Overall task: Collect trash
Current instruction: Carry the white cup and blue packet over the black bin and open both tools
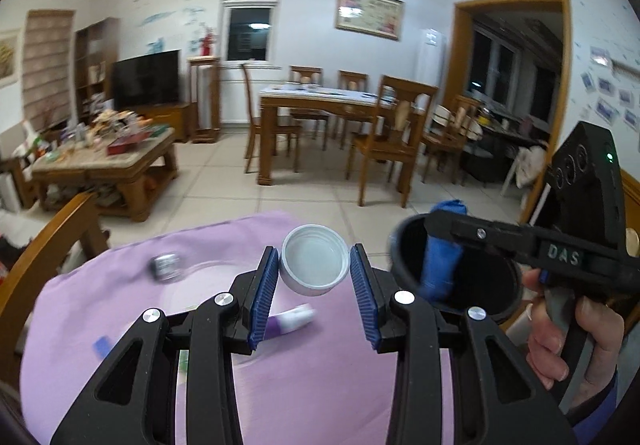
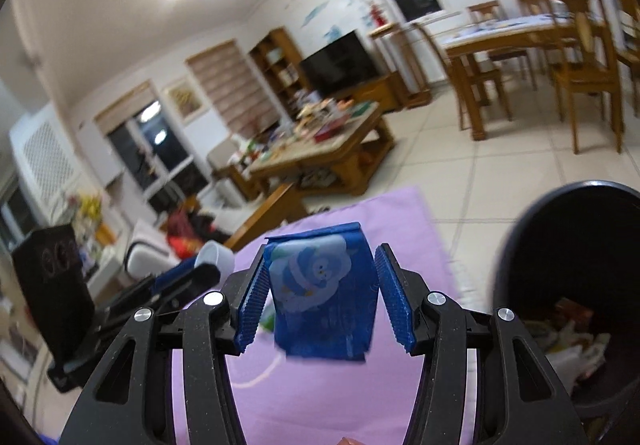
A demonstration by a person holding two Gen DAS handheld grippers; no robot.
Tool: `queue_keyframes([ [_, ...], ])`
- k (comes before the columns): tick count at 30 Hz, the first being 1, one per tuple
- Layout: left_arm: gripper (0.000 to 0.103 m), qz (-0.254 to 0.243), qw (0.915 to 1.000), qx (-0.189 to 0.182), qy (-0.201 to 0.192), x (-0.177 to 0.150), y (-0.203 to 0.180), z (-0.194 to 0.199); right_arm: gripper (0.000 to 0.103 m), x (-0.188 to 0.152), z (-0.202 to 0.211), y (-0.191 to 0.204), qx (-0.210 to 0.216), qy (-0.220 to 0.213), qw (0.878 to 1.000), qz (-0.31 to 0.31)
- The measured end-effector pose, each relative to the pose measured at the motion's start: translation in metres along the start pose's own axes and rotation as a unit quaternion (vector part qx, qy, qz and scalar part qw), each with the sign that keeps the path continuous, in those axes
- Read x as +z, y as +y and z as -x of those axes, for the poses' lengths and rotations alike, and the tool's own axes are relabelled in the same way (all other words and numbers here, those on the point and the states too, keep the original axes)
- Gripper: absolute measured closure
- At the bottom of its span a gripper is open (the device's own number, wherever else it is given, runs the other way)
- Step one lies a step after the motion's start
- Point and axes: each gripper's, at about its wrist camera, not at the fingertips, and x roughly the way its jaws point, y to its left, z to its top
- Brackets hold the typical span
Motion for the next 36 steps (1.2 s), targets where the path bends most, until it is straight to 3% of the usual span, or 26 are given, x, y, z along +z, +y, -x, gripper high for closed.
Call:
queue_keyframes([
  [9,0.066,-0.049,0.9971,-0.053,0.025,0.014,-0.080,-0.060,0.050,0.006,0.072,-0.115,-0.064,-0.060,0.993,-0.078],
  [21,0.066,-0.063,0.9890,-0.102,0.087,-0.007,-0.147,-0.143,0.051,-0.027,0.119,-0.251,-0.136,-0.078,0.972,-0.175],
  [24,0.066,-0.064,0.9870,-0.102,0.107,-0.013,-0.156,-0.166,0.051,-0.034,0.117,-0.268,-0.151,-0.073,0.969,-0.181],
  [33,0.064,-0.074,0.9839,-0.089,0.136,-0.027,-0.180,-0.191,0.050,-0.043,0.093,-0.285,-0.135,-0.058,0.969,-0.199],
  [36,0.063,-0.076,0.9834,-0.085,0.141,-0.029,-0.181,-0.190,0.034,-0.041,0.088,-0.286,-0.131,-0.057,0.970,-0.197],
])
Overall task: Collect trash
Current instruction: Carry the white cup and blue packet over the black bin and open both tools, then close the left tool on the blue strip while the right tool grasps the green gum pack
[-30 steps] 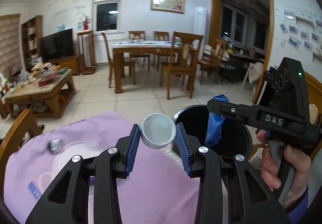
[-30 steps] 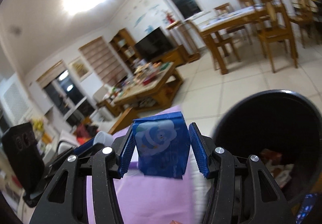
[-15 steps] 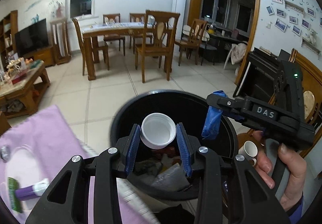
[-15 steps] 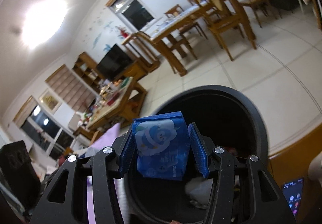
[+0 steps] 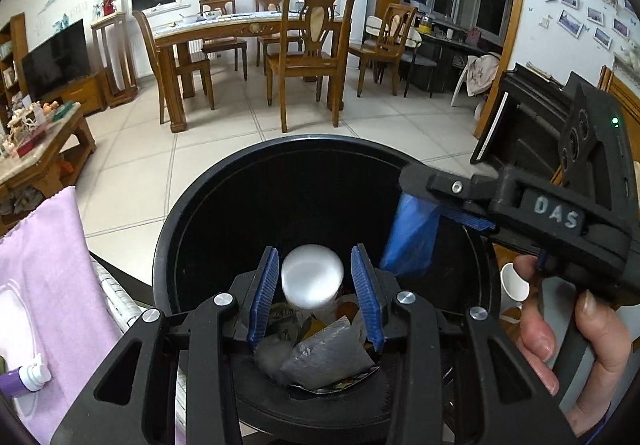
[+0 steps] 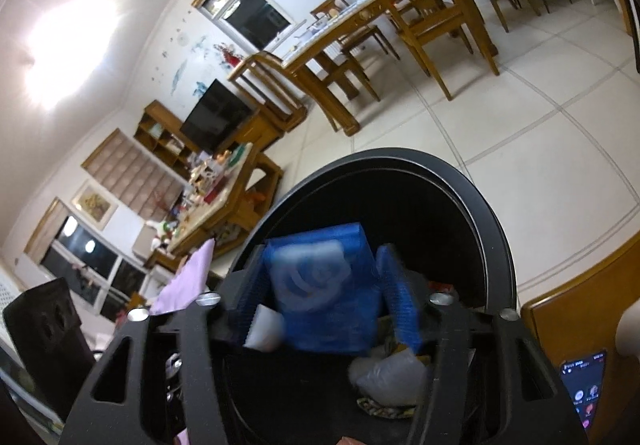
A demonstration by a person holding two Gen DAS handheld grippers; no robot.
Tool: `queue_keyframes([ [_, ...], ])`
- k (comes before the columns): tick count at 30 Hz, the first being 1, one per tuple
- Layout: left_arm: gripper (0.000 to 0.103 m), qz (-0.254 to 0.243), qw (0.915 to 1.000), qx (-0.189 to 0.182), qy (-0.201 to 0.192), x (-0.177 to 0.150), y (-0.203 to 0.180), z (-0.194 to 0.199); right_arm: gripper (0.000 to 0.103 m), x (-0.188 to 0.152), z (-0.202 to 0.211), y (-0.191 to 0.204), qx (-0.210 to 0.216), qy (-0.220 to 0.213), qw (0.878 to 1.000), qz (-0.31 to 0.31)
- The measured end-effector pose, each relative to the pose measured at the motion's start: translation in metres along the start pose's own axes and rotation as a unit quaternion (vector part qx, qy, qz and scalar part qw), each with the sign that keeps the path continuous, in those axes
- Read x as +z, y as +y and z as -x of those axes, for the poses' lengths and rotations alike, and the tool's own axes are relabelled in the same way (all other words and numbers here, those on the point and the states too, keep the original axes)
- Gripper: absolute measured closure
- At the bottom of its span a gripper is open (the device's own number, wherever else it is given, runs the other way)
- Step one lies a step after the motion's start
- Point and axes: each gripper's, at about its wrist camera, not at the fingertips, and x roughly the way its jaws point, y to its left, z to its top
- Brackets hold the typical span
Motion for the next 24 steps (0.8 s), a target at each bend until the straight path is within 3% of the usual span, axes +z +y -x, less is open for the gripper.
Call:
queue_keyframes([
  [1,0.058,0.000,1.0000,0.001,0.001,0.000,-0.001,0.001,0.028,0.003,-0.002,0.010,0.000,-0.004,1.000,0.002],
  [4,0.043,-0.004,1.0000,0.008,-0.003,-0.004,0.000,0.010,0.028,0.003,0.000,0.014,0.002,-0.007,1.000,0.006],
  [10,0.043,0.003,0.9998,0.016,-0.013,-0.014,0.016,0.045,0.028,-0.006,0.001,0.040,0.007,-0.003,1.000,0.030],
  [17,0.040,0.070,0.9954,0.060,-0.026,-0.047,0.088,0.108,0.028,-0.030,-0.008,0.096,0.018,0.020,0.996,0.082],
  [21,0.033,0.121,0.9849,0.114,-0.050,-0.080,0.146,0.154,0.028,-0.056,-0.020,0.143,0.032,0.047,0.991,0.122],
  [24,0.033,0.166,0.9707,0.164,-0.057,-0.109,0.196,0.186,0.028,-0.077,-0.029,0.183,0.042,0.068,0.985,0.156],
])
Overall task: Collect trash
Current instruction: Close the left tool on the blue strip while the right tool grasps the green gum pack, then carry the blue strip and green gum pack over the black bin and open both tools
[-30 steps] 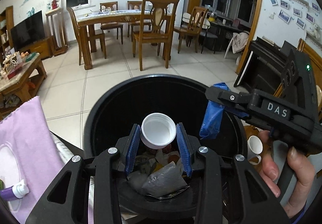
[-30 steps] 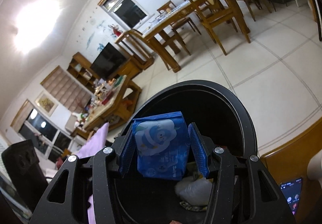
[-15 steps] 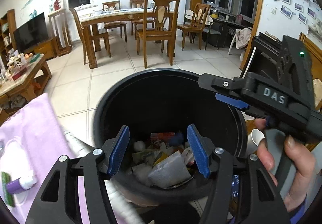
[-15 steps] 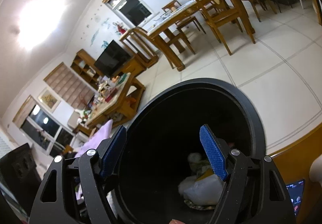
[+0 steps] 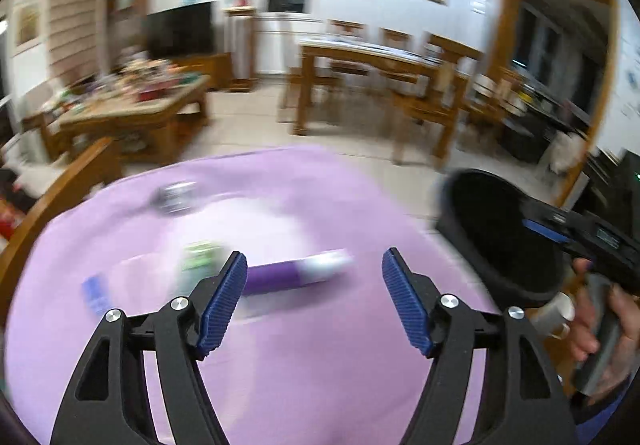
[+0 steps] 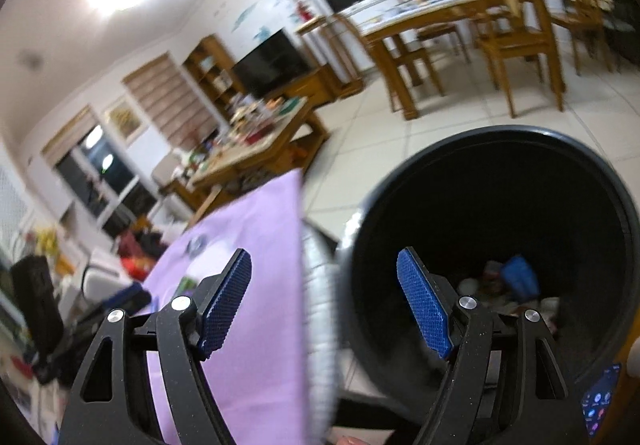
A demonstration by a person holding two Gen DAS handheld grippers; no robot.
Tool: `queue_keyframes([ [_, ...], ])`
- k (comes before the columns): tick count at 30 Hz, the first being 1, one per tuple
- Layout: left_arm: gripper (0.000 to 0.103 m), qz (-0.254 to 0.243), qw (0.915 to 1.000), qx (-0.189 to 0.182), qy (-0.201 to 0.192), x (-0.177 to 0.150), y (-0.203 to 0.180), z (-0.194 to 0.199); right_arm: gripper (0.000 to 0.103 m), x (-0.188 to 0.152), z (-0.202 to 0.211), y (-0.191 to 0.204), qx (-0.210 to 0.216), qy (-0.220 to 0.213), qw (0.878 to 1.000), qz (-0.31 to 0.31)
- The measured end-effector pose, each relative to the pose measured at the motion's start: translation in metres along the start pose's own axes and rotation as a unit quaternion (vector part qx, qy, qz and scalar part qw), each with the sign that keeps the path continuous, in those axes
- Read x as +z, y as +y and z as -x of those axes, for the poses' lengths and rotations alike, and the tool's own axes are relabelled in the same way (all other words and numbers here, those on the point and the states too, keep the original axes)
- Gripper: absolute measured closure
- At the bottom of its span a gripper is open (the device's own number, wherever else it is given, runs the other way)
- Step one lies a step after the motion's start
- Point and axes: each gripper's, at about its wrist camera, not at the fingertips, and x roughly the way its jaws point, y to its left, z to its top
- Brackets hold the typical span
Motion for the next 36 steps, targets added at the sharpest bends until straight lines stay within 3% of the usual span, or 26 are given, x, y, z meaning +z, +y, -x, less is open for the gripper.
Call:
queue_keyframes([
  [4,0.034,0.067,0.9957,0.061,0.020,-0.009,0.078,0.002,0.028,-0.006,-0.025,0.060,0.018,0.030,0.998,0.043],
  [8,0.035,0.104,0.9895,0.081,0.059,-0.020,0.125,-0.011,0.028,-0.012,-0.058,0.134,0.040,0.063,0.991,0.108],
  [13,0.050,0.119,0.9847,0.070,0.106,-0.034,0.155,-0.035,0.034,-0.018,-0.120,0.215,0.038,0.122,0.974,0.187],
  [17,0.060,0.087,0.9883,0.077,0.098,-0.037,0.156,-0.033,0.036,-0.033,-0.174,0.261,0.022,0.171,0.957,0.233],
  [19,0.068,0.059,0.9905,0.085,0.091,-0.040,0.156,-0.035,0.039,-0.040,-0.199,0.274,0.012,0.193,0.950,0.245],
  [23,0.089,0.082,0.9903,0.074,0.084,-0.043,0.174,-0.031,0.043,-0.057,-0.233,0.279,-0.020,0.223,0.937,0.267],
  [27,0.092,0.110,0.9894,0.051,0.079,-0.042,0.185,-0.033,0.044,-0.070,-0.257,0.274,-0.049,0.246,0.926,0.282],
  [31,0.092,0.109,0.9899,0.045,0.079,-0.041,0.186,-0.034,0.062,-0.082,-0.269,0.283,-0.051,0.242,0.918,0.309],
  [34,0.092,0.116,0.9896,0.035,0.078,-0.039,0.189,-0.034,0.072,-0.086,-0.269,0.287,-0.039,0.237,0.920,0.309],
  [36,0.095,0.117,0.9899,0.026,0.075,-0.038,0.190,-0.034,0.072,-0.087,-0.267,0.285,-0.027,0.237,0.924,0.300],
])
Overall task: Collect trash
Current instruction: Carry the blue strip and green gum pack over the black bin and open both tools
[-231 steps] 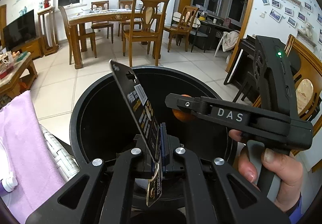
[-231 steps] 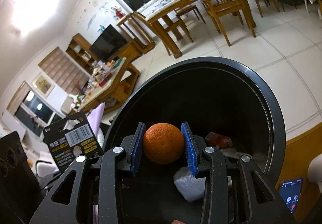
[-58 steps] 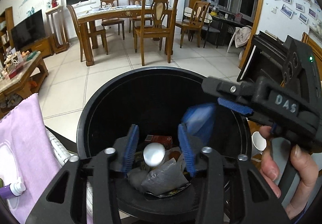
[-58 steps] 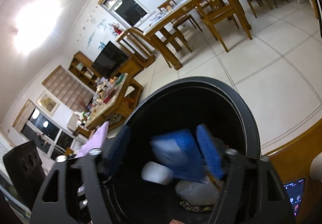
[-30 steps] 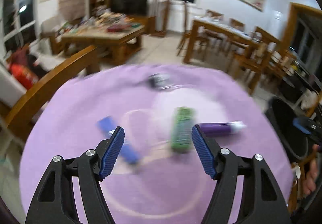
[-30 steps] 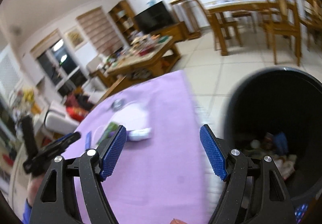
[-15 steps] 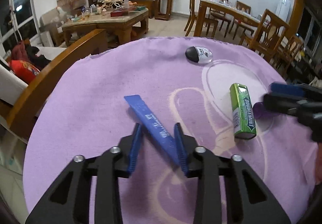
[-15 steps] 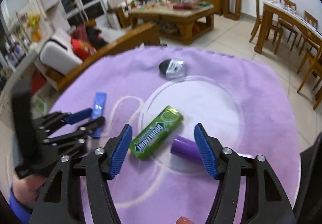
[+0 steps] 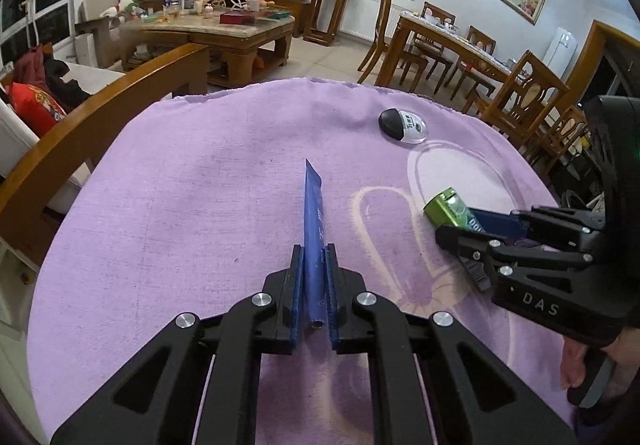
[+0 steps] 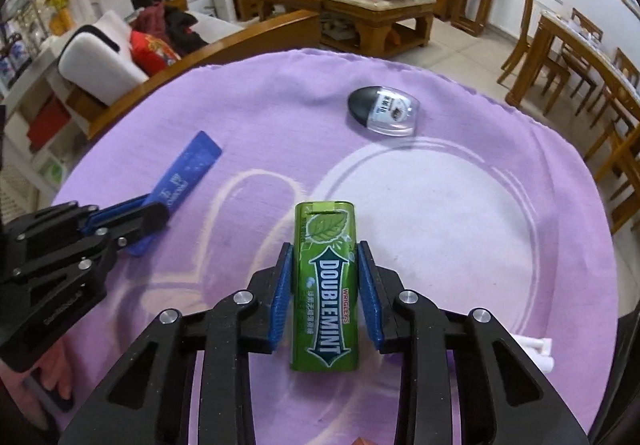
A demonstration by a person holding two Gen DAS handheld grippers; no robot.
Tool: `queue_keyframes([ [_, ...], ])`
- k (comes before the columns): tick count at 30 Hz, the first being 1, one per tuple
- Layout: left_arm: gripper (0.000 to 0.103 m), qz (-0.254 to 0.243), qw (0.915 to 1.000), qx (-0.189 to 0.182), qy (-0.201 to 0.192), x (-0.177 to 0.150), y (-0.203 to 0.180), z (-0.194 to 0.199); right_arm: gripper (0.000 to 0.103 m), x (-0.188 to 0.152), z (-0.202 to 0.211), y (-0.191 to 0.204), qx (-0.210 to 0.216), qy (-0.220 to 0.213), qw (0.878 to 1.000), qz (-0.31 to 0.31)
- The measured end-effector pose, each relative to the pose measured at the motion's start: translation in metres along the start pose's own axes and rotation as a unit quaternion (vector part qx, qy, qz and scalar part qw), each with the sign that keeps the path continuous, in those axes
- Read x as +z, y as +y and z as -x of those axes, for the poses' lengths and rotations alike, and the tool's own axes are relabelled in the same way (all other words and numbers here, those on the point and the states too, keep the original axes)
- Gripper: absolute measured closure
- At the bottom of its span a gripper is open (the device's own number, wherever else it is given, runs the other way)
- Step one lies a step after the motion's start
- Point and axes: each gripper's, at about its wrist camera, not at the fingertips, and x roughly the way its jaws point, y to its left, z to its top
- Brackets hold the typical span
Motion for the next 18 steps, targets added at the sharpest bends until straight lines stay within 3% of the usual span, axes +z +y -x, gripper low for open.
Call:
queue_keyframes([
  [2,0.095,-0.008,0.9998,-0.014,-0.015,0.000,-0.004,0.007,0.072,0.000,0.003,-0.001,0.018,-0.005,1.000,-0.011],
  [6,0.096,-0.034,0.9984,-0.005,-0.044,0.000,-0.018,0.015,0.072,-0.008,0.028,-0.006,0.046,-0.039,0.998,-0.032],
  [12,0.096,-0.048,0.9952,-0.015,-0.084,0.003,-0.038,0.033,0.072,-0.035,0.095,-0.027,0.086,-0.112,0.988,-0.068],
  [18,0.096,-0.076,0.9882,-0.031,-0.129,0.006,-0.083,0.068,0.072,-0.073,0.157,-0.072,0.102,-0.172,0.973,-0.115],
])
